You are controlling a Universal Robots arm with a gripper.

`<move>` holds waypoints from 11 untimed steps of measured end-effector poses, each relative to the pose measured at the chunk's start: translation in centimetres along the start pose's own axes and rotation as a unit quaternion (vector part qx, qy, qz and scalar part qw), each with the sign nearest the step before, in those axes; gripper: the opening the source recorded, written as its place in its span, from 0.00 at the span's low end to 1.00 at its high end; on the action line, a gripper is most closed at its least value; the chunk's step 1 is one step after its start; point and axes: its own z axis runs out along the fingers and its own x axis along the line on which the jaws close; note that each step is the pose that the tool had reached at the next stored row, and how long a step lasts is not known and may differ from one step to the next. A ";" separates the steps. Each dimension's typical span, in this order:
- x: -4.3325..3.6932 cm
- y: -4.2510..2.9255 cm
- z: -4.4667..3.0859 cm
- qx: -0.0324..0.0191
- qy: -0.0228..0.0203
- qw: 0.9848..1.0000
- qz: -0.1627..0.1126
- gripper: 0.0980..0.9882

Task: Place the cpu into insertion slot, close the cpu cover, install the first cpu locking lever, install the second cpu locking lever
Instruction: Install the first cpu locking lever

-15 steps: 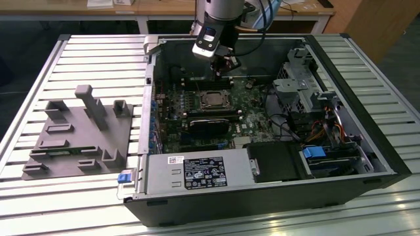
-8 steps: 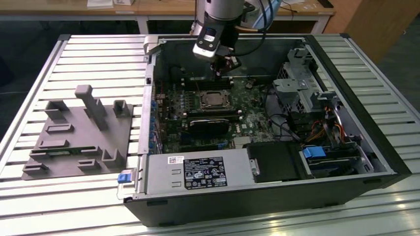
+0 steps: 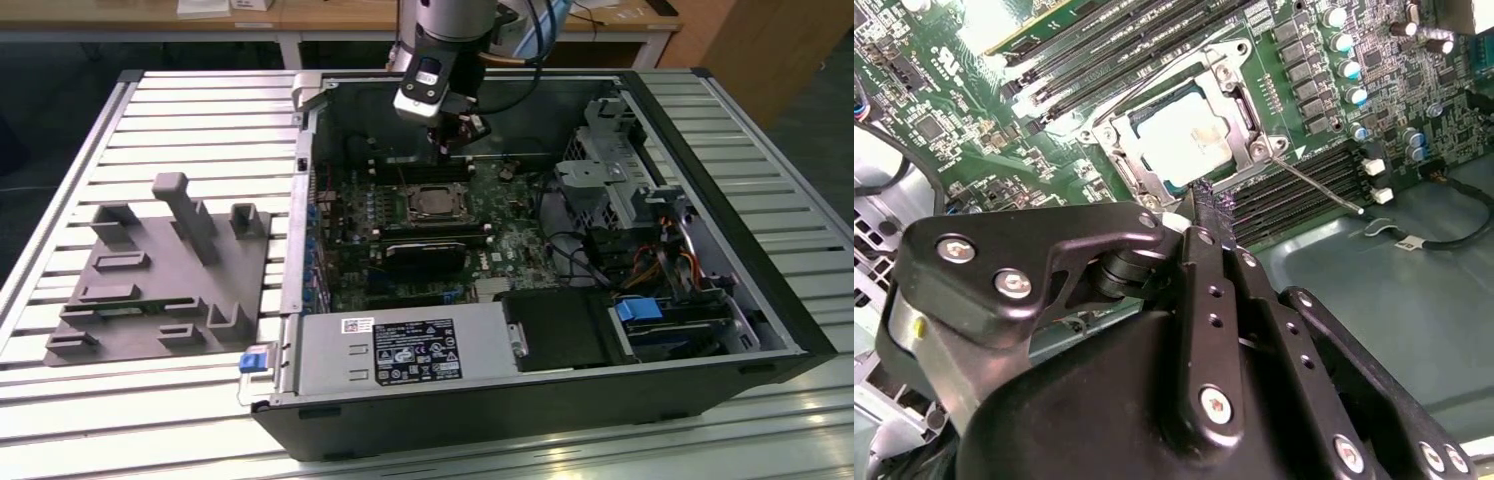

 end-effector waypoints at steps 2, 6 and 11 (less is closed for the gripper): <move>0.00 0.00 0.00 0.000 0.000 1.000 -0.002 0.01; 0.00 0.00 0.00 0.000 0.000 1.000 -0.007 0.01; 0.00 0.00 0.00 0.000 0.000 1.000 -0.015 0.01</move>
